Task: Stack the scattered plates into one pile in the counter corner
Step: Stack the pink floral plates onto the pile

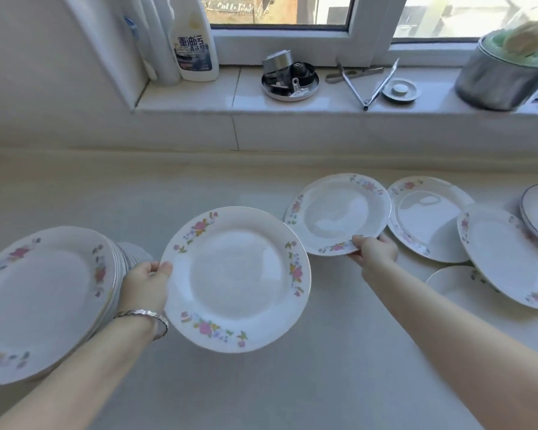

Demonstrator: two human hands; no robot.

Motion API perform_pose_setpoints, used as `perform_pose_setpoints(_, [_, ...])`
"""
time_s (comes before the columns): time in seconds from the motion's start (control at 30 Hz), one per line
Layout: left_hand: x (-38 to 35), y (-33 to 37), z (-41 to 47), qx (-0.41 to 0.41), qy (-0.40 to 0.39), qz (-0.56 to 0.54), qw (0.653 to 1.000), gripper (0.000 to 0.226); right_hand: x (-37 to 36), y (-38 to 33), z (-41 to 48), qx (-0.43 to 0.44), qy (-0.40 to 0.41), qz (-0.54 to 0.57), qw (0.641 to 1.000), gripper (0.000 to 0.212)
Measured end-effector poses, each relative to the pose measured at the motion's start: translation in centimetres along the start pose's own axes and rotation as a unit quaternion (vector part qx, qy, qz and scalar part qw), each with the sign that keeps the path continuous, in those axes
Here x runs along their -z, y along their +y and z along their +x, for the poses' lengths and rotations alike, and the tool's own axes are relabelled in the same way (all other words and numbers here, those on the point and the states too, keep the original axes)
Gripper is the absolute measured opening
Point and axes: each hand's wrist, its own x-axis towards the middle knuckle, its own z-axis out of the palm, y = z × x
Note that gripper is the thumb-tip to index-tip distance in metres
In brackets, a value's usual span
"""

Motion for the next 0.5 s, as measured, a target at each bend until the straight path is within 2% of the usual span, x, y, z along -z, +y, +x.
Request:
perform_pose_setpoints(0.13, [5.0, 0.6, 1.4, 0.001, 0.045, -0.050, 0.998, 0.030, -0.9, -0.8, -4.2, 0.083, -0.020, -0.033, 0.996, 0.014])
perform_pose_setpoints(0.27, [11.3, -0.6, 4.4, 0.035, 0.123, -0.079, 0.989, 0.029, -3.8, -0.6, -8.7, 0.135, -0.070, -0.031, 0.988, 0.024])
perform_pose_setpoints(0.37, [16.1, -2.1, 6.5, 0.055, 0.176, -0.075, 0.980, 0.018, -6.9, 0.5, -11.6, 0.140, -0.107, -0.034, 0.984, 0.014])
perform_pose_setpoints(0.43, [18.8, -3.4, 7.5, 0.065, 0.208, -0.047, 0.975, 0.024, -9.2, 1.6, -13.1, 0.140, -0.128, -0.042, 0.981, 0.017])
perform_pose_setpoints(0.5, [21.0, -4.8, 8.3, 0.073, 0.221, -0.042, 0.972, 0.018, -11.4, 2.8, -14.3, 0.142, -0.141, -0.053, 0.978, 0.023])
